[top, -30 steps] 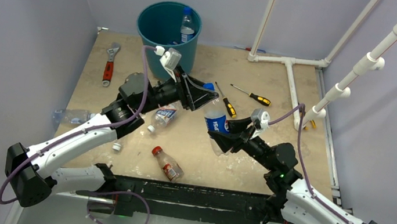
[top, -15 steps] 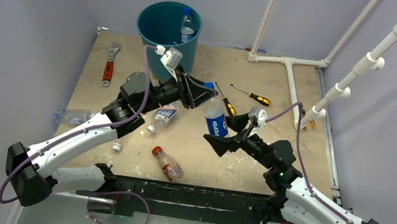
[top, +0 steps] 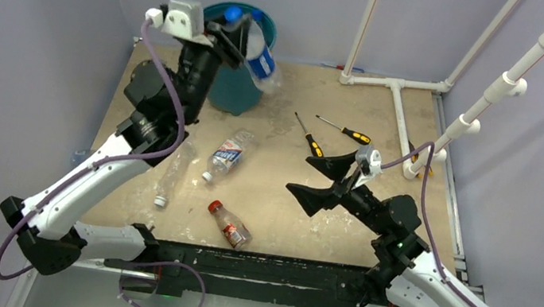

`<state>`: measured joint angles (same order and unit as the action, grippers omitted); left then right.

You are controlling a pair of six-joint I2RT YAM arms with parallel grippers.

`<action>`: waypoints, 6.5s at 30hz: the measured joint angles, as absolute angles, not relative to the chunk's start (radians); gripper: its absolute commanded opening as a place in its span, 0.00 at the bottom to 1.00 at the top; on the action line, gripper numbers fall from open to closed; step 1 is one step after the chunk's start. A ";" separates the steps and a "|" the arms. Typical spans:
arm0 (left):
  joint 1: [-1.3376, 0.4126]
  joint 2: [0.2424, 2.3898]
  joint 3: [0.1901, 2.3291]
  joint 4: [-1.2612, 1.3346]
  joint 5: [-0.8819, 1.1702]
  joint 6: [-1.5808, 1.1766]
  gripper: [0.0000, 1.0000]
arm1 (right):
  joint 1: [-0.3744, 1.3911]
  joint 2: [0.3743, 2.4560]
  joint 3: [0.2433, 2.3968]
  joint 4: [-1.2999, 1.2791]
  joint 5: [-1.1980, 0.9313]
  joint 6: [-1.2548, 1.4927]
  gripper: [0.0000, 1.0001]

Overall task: Put the plastic bottles in the bin
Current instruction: Place the plastic bottle in the trash bin, then pick up the plastic bottle from the corner of the board.

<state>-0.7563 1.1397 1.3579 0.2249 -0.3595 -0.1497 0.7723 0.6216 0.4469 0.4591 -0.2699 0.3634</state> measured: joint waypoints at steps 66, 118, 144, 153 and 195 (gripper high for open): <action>-0.281 1.900 1.602 0.480 -0.322 -0.099 0.95 | 0.772 0.565 0.226 0.441 -0.148 0.516 0.97; -0.281 0.675 0.719 -0.474 0.009 -0.698 0.99 | 1.176 1.390 0.559 0.311 -0.014 0.471 0.99; -0.281 0.613 0.723 -0.567 -0.054 -0.635 0.99 | 1.252 1.685 0.865 0.023 0.035 0.427 0.66; -0.281 0.622 0.721 -0.538 -0.018 -0.661 0.97 | 1.274 1.706 0.899 -0.004 0.065 0.414 0.52; -0.543 0.824 0.662 0.337 0.524 -0.849 0.84 | 1.275 0.912 0.269 1.005 0.298 0.368 0.00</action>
